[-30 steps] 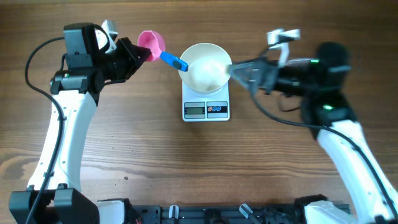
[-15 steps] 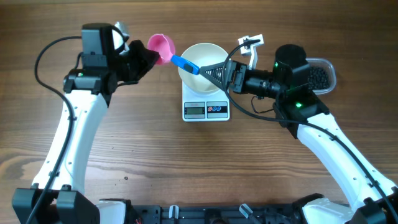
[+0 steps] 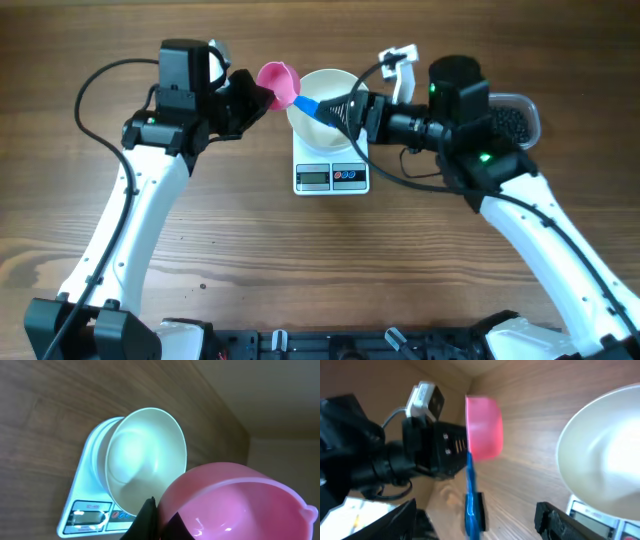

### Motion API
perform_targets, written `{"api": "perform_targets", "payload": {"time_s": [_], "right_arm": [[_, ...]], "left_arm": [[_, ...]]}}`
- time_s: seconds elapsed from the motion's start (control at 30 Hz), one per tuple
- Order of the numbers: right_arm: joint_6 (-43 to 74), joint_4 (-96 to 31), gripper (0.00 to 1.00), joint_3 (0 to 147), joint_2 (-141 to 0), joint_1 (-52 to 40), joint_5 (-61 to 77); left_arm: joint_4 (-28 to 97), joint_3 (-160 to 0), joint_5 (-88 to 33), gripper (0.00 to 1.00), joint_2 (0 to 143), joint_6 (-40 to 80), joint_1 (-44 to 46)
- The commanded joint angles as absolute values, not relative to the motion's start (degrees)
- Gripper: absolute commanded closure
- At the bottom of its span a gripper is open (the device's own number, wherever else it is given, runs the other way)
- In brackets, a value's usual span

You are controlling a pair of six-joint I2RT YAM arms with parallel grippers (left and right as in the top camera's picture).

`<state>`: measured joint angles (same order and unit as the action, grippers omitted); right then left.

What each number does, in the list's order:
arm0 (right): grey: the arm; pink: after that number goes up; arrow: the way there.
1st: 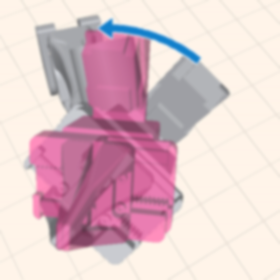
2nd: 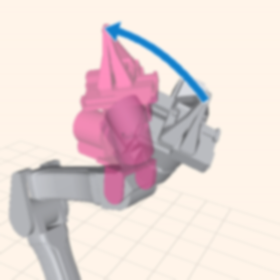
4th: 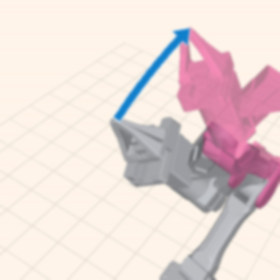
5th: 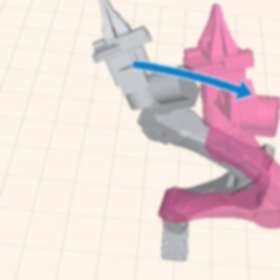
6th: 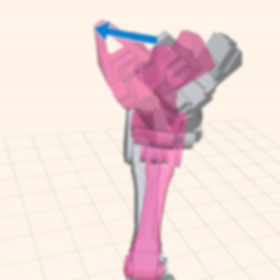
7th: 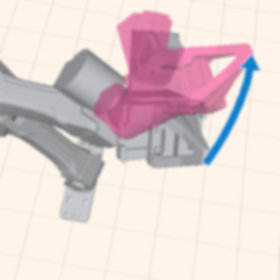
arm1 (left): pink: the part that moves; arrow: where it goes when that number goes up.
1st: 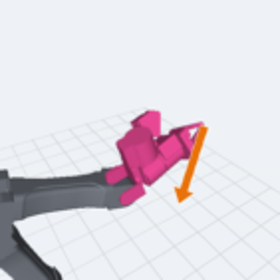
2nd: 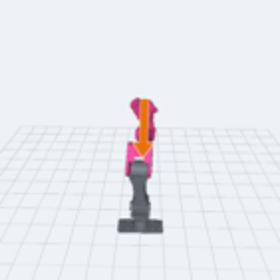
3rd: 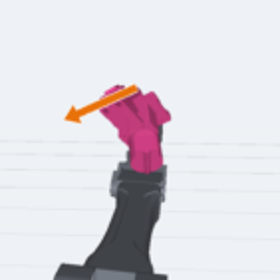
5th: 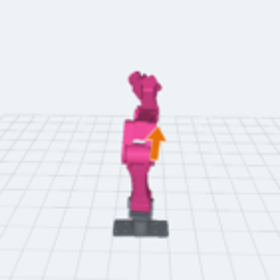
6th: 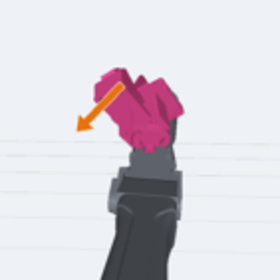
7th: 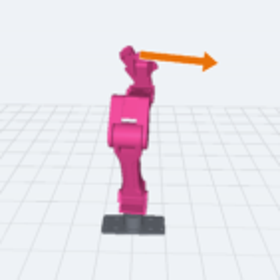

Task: Scoop item into bowl and weigh 150g on scale
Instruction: 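Move the right gripper to the scoop's blue handle beside the left gripper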

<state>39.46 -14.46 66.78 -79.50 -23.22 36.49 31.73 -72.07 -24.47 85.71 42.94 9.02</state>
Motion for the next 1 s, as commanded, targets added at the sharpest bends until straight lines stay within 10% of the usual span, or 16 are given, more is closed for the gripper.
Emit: {"api": "perform_targets", "payload": {"time_s": [0.0,0.97], "right_arm": [[35.5,-19.6,0.22,74.7,-79.4,-23.3,29.5],[37.7,-20.0,0.78,76.1,-88.1,-27.7,27.6]], "left_arm": [[31.7,-72.9,-23.0,0.96,85.6,50.7,9.2],[34.5,-72.9,-21.7,0.96,85.6,54.5,12.5]]}}
